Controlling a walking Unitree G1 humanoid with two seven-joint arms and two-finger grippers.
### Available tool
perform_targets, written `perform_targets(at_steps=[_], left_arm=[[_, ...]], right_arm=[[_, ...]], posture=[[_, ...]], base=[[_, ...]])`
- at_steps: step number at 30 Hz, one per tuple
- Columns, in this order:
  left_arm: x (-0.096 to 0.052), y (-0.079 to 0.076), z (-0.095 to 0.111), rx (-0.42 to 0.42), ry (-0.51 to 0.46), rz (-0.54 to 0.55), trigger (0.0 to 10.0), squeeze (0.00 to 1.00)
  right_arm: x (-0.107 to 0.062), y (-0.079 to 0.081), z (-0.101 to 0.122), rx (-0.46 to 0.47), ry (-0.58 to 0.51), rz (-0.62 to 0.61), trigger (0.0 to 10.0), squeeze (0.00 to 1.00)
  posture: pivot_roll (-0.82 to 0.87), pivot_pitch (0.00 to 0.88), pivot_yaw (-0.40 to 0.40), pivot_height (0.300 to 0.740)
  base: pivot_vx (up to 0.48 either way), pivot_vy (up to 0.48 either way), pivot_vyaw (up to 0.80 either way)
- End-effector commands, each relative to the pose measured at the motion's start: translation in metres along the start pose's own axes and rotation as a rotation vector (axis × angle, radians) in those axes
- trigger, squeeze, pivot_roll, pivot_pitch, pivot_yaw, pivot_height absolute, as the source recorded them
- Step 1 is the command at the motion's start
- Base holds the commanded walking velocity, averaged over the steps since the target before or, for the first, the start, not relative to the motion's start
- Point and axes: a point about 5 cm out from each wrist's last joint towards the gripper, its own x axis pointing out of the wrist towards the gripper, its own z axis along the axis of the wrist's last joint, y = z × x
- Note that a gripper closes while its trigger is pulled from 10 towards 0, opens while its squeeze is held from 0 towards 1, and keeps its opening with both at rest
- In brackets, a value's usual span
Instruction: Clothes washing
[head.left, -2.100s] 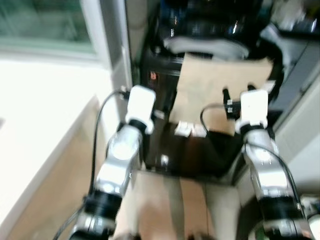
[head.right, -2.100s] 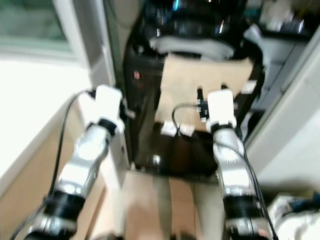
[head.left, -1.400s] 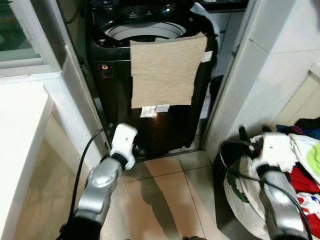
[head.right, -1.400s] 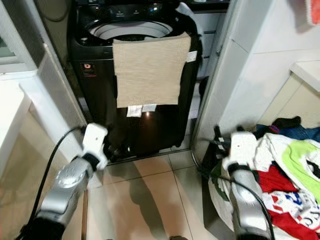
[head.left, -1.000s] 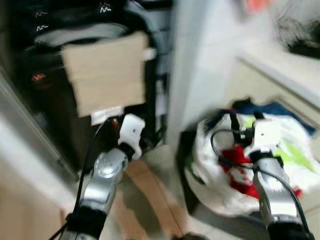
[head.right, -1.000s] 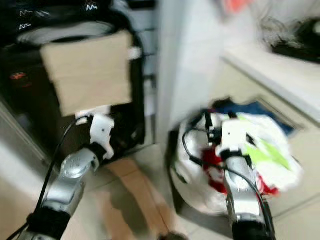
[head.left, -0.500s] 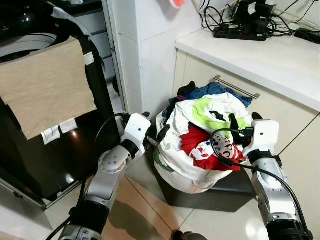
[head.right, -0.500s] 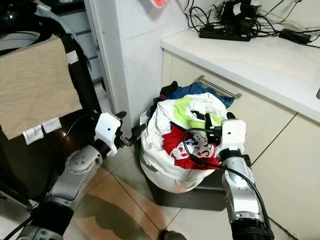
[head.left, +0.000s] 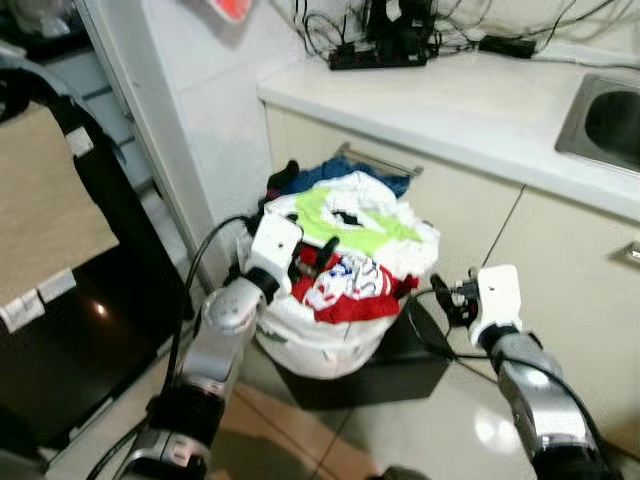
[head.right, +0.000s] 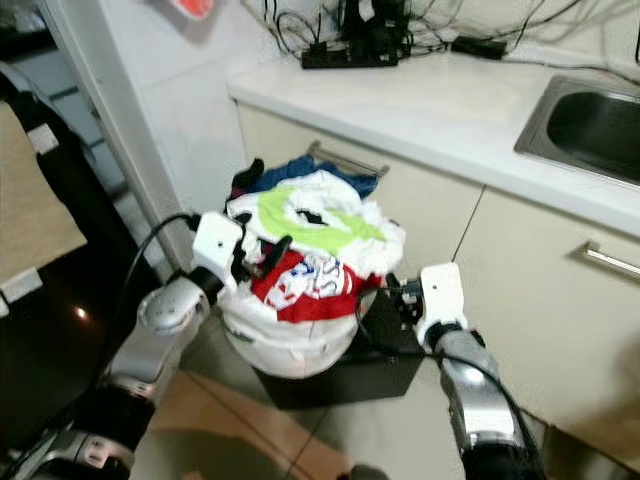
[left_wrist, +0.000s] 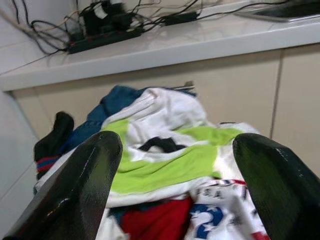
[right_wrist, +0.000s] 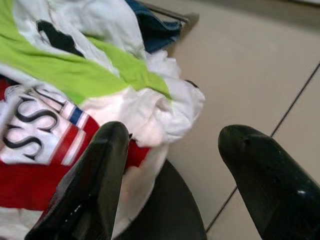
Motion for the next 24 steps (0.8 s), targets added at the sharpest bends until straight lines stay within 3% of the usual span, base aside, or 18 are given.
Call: perform_targets(at_steps=[1, 3, 7, 9, 13, 16, 17, 20, 24], left_arm=[[-0.005, 0.004, 0.006, 0.034, -0.022, -0.008, 10.0, 0.0], [-0.014, 0.01, 0.008, 0.083, -0.019, -0.009, 10.0, 0.0], [-0.037, 0.04, 0.006, 0.142, 0.039, 0.108, 10.0, 0.0], [-0.068, 0.066, 0.002, 0.166, 0.108, 0.237, 10.0, 0.0], [-0.08, 0.069, 0.003, 0.166, 0.118, 0.27, 10.0, 0.0], [-0.107, 0.061, 0.009, 0.174, 0.138, 0.306, 10.0, 0.0], [-0.107, 0.061, 0.009, 0.174, 0.138, 0.306, 10.0, 0.0], [-0.139, 0.047, 0.019, 0.155, 0.173, 0.342, 10.0, 0.0], [-0.154, 0.038, 0.024, 0.138, 0.201, 0.363, 10.0, 0.0]], right_arm=[[0.011, 0.002, 0.009, -0.024, -0.014, 0.038, 10.0, 0.0], [0.019, -0.003, 0.014, -0.035, -0.005, 0.033, 10.0, 0.0], [0.032, -0.003, 0.023, -0.068, -0.002, 0.049, 10.0, 0.0], [0.046, 0.001, 0.031, -0.087, 0.008, 0.076, 10.0, 0.0], [0.05, 0.002, 0.032, -0.095, 0.02, 0.088, 10.0, 0.0], [0.063, 0.008, 0.037, -0.097, 0.057, 0.105, 10.0, 0.0], [0.063, 0.008, 0.037, -0.097, 0.057, 0.105, 10.0, 0.0], [0.071, 0.022, 0.041, -0.122, 0.088, 0.162, 10.0, 0.0], [0.075, 0.034, 0.041, -0.111, 0.137, 0.222, 10.0, 0.0]], posture=[[-0.14, 0.0, 0.054, 0.74], [-0.12, 0.0, 0.05, 0.74], [-0.09, 0.0, 0.039, 0.74], [-0.01, 0.0, 0.004, 0.74], [0.03, 0.0, -0.007, 0.74], [0.11, 0.057, -0.038, 0.74], [0.11, 0.057, -0.038, 0.74], [0.19, 0.134, -0.056, 0.74], [0.24, 0.173, -0.068, 0.74]], base=[[0.0, 0.0, 0.0], [0.0, 0.0, 0.0], [0.0, 0.0, 0.0], [0.0, 0.0, 0.0], [0.0, 0.0, 0.0], [0.0, 0.0, 0.0], [0.0, 0.0, 0.0], [0.0, 0.0, 0.0], [0.0, 0.0, 0.0]])
